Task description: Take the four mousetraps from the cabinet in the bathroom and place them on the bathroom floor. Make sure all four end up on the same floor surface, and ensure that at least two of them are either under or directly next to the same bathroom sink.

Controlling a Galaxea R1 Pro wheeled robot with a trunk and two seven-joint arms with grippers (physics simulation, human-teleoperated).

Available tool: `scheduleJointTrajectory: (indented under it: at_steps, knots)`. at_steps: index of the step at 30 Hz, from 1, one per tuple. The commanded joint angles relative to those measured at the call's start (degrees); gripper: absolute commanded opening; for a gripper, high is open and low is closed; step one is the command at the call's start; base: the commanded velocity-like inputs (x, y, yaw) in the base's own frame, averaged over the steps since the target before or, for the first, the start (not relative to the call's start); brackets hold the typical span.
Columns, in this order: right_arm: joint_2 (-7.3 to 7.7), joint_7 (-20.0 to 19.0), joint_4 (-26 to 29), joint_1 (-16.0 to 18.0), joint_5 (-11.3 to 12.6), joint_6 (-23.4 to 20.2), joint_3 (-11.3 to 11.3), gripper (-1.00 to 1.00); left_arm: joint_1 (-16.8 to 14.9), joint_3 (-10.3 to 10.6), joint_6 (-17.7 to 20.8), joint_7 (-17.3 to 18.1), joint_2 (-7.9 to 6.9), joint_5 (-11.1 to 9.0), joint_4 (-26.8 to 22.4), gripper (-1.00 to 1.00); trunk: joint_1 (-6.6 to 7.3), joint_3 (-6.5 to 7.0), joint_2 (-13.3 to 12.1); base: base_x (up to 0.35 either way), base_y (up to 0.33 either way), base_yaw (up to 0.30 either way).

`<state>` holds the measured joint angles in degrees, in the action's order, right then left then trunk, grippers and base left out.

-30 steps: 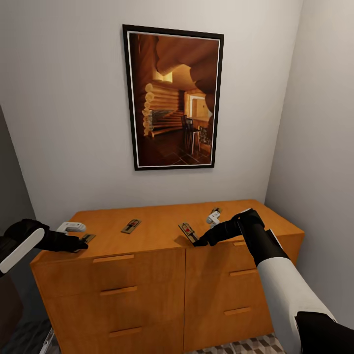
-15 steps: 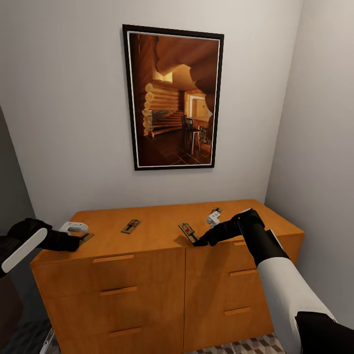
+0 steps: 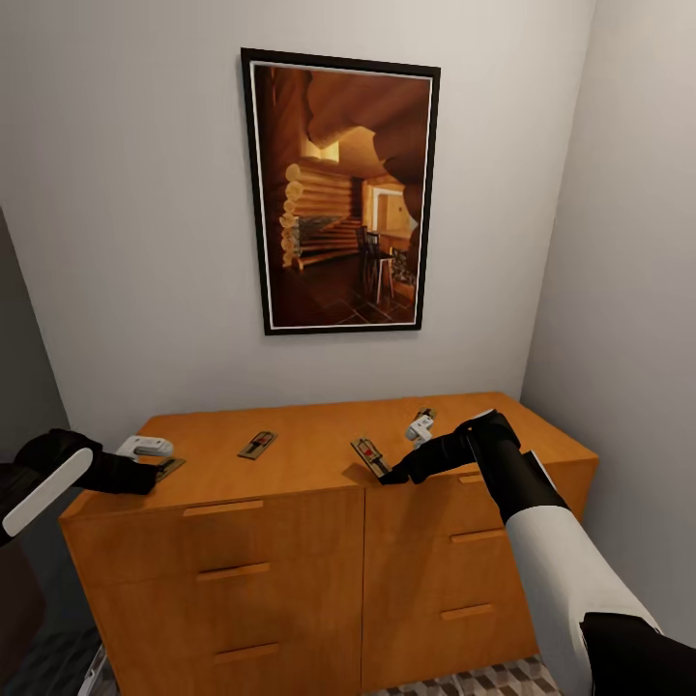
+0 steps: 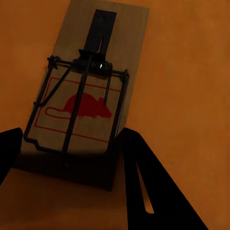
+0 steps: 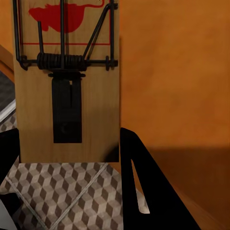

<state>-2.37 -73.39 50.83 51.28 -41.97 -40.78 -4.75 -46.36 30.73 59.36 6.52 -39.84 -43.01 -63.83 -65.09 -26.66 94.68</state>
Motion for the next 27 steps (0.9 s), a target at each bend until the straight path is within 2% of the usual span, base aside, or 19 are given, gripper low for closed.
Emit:
scheduleJointTrajectory:
  at_steps: [1,27]
  knots:
    - [-0.09,-0.4,0.1,0.1,-0.5,-0.6,-0.3,-1.00,0.7,2.1,0.1,0.8,-0.06,0.3,3.8,-1.00,-0.01,-0.09,0.0,0.000,0.000,0.000]
    - [-0.09,-0.4,0.1,0.1,-0.5,-0.6,-0.3,-1.00,0.7,2.1,0.1,0.8,-0.06,0.2,3.8,-1.00,-0.01,-0.09,0.0,0.000,0.000,0.000]
